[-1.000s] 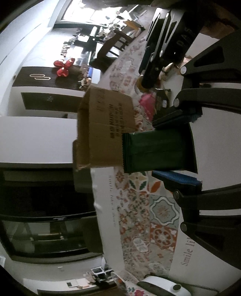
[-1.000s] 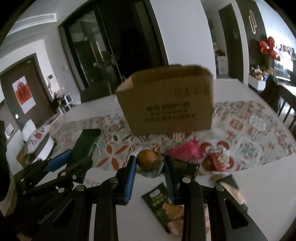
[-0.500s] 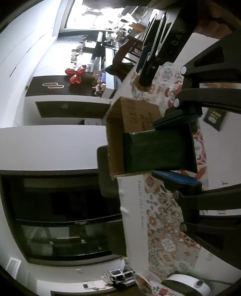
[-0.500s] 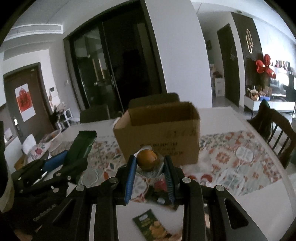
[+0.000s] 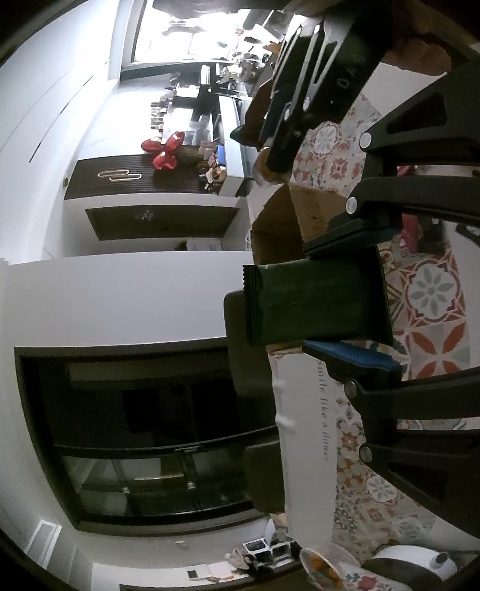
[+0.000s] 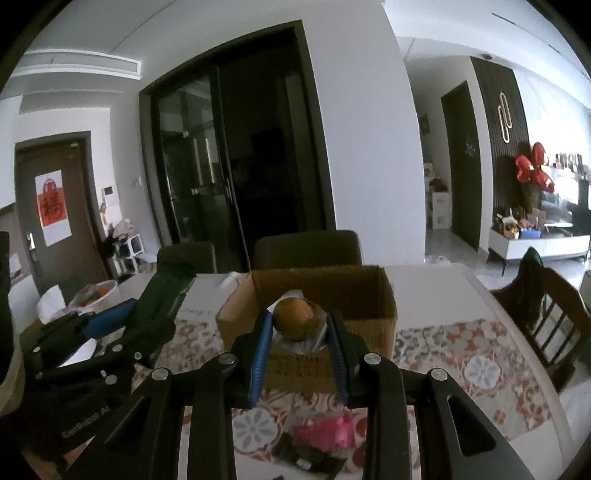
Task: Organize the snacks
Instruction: 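Carry pouch with left tool into the box while right tool carries egg in and opens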
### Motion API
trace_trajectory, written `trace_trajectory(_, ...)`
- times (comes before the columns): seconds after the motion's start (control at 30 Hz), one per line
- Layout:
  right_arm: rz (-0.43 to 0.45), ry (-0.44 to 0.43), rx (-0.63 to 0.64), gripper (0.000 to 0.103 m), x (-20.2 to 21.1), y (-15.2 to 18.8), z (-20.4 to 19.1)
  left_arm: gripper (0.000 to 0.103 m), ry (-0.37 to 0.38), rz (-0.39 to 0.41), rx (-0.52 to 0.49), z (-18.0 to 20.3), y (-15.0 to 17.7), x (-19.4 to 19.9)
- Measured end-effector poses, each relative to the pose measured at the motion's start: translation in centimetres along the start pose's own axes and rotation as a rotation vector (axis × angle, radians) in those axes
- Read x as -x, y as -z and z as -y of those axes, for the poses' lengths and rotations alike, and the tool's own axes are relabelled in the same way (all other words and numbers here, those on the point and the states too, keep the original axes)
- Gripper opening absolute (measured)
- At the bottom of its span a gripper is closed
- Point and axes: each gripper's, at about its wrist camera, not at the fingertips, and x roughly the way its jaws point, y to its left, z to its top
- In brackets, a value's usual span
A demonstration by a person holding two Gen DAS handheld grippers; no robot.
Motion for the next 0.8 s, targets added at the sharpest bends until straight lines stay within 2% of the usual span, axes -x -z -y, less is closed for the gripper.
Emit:
trace_trajectory(0.5, -0.015, -0.008, 0.026, 0.031, -4.5, -3.1, 0.9, 0.045, 0.009, -0.009, -0.044, 0.1, -3.2, -4.5)
trace_trajectory(0.8, -0.070, 0.021, 0.037, 0.031, -8.9, -4.6, 2.1, 0.045, 0.017, -0.066, -0.058, 0.1, -4.6, -9.3)
